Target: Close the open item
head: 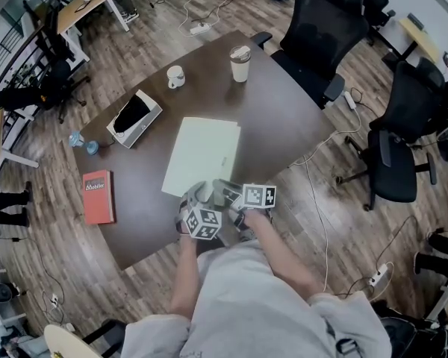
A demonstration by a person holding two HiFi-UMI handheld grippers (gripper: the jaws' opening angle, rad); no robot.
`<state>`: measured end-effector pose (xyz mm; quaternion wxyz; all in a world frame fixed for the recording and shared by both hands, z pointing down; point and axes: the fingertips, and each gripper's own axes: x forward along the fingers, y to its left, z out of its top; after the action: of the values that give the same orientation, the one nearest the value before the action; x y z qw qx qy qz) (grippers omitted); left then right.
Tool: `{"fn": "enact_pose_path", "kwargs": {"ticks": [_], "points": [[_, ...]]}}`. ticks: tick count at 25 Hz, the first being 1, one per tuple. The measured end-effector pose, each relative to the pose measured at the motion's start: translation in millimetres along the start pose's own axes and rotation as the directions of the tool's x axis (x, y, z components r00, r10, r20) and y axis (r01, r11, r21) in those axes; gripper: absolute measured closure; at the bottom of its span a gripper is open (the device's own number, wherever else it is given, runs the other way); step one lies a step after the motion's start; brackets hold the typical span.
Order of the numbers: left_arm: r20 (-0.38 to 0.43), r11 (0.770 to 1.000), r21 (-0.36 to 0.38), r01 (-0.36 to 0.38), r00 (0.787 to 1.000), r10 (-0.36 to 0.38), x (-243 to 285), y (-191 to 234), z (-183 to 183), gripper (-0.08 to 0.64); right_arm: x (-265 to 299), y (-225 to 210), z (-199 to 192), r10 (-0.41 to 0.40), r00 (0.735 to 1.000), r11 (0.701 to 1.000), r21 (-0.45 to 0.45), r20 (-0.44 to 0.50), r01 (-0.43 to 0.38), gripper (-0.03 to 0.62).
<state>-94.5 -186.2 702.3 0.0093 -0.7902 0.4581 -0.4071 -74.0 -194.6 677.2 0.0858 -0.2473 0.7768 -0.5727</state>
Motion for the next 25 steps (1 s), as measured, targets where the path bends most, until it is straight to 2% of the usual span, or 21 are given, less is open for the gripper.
{"fn": "enact_pose_path", "kwargs": {"ticks": [2, 5, 8, 12, 16, 25], "points": [[0.011, 1.0, 0.012, 0.008, 1.0, -0.009, 0.1, -2.5, 0.4, 0.478, -0.9, -2.0, -0.2, -0.005, 1.0, 1.0, 0.015, -0.003, 0.005, 0.523], [0.026, 0.998, 0.043, 0.056, 0.998, -0.057, 0.3, -13.2, 1.4, 0.387, -2.7, -6.9, 0.8, -0.006, 1.0, 0.998, 0.064, 0.015, 0.005, 0.555], [0.024, 0.993, 0.07, 0.098, 0.995, -0.1, 0.7, -22.5, -0.3, 0.343, -4.5, -13.8, -1.2, -0.013, 1.0, 0.995, 0.096, 0.021, 0.01, 0.569], [0.026, 0.987, 0.077, 0.144, 0.989, -0.147, -0.6, -28.3, -4.2, 0.323, -4.4, -21.4, -4.4, -0.022, 1.0, 0.993, 0.117, 0.015, 0.02, 0.572], [0.05, 0.977, 0.044, 0.207, 0.977, -0.209, -6.2, -32.5, -2.7, 0.316, -4.8, -21.7, -4.9, -0.029, 1.0, 0.995, 0.101, 0.005, 0.029, 0.571], [0.068, 0.933, -0.024, 0.359, 0.932, -0.356, -20.8, -42.0, -4.1, 0.308, -7.2, -27.0, -8.3, -0.046, 0.999, 0.995, 0.092, -0.002, 0.046, 0.572]]}}
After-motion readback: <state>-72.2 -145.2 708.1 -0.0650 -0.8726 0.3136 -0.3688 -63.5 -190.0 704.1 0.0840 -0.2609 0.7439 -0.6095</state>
